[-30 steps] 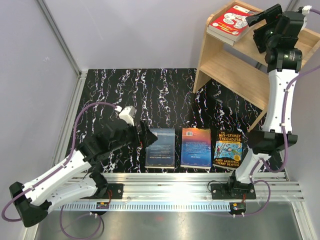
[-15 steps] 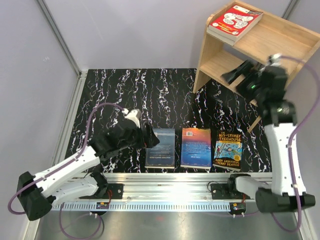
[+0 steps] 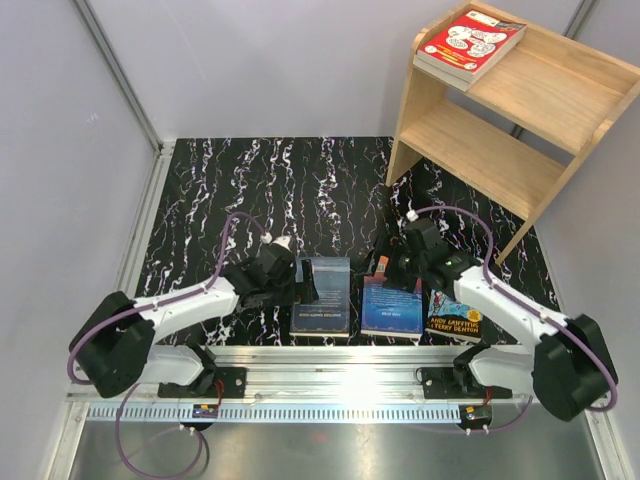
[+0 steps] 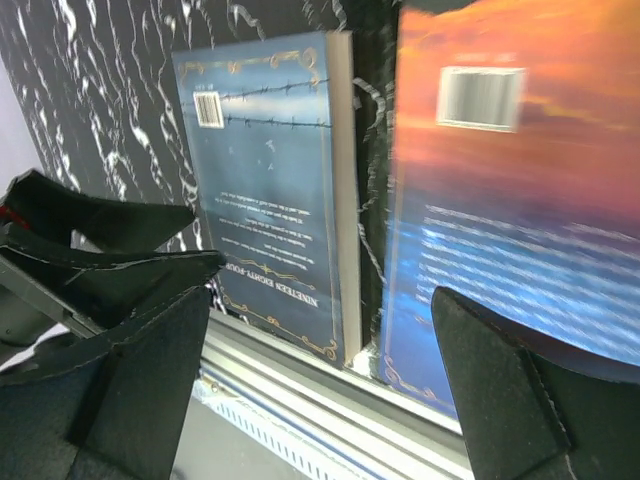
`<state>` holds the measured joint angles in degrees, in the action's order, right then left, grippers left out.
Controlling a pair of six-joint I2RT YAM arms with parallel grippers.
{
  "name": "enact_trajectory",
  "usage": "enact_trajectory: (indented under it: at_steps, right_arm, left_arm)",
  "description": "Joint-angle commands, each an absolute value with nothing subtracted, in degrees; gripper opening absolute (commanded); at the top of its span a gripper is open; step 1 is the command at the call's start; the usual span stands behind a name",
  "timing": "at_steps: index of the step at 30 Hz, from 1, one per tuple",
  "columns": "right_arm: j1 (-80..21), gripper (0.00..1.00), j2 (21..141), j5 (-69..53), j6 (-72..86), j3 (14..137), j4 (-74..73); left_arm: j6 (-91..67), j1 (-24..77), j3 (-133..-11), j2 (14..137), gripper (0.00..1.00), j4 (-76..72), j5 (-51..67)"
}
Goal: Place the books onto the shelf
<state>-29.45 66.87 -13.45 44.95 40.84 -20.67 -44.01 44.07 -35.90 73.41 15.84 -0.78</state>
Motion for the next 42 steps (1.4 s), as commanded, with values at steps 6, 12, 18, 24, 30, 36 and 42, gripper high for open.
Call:
enact_trajectory:
  at_steps: [6, 12, 18, 24, 30, 36, 42]
  right_arm:
    - [-31.9, 1.0, 77.95, -21.62, 49.31, 36.74, 5.62]
    - [-34.01, 1.0, 85.33, -20.92, 50.36, 36.74, 9.57]
    - [-36.99, 0.98, 91.66, -20.74, 51.94, 37.09, 14.23]
    - [-40.95, 0.96, 98.87, -19.87, 53.43, 39.9, 16.87]
    - [-43.33, 0.86, 99.76, -19.34, 56.77, 39.29, 20.83]
    - [-43.68, 0.86, 93.79, -18.55, 56.6, 41.13, 16.18]
    - [-44.47, 0.86, 91.93, -18.99, 57.04, 43.77, 15.03]
  left_arm:
    - [-44.74, 43.07, -33.49, 75.85, 0.99, 7.38, 2.64]
    - [-44.21, 42.28, -32.26, 77.08, 0.99, 4.58, 4.13]
    - [-44.47, 40.78, -29.8, 77.52, 0.99, 0.18, 6.24]
    - [-44.3, 38.15, -26.99, 77.52, 0.96, -5.53, 10.98]
    - [-43.95, 37.18, -26.28, 78.57, 0.94, -7.64, 13.36]
    - [-43.86, 36.91, -25.93, 79.45, 0.93, -9.49, 14.5]
    - [-43.77, 36.48, -25.66, 79.81, 0.93, -10.55, 15.47]
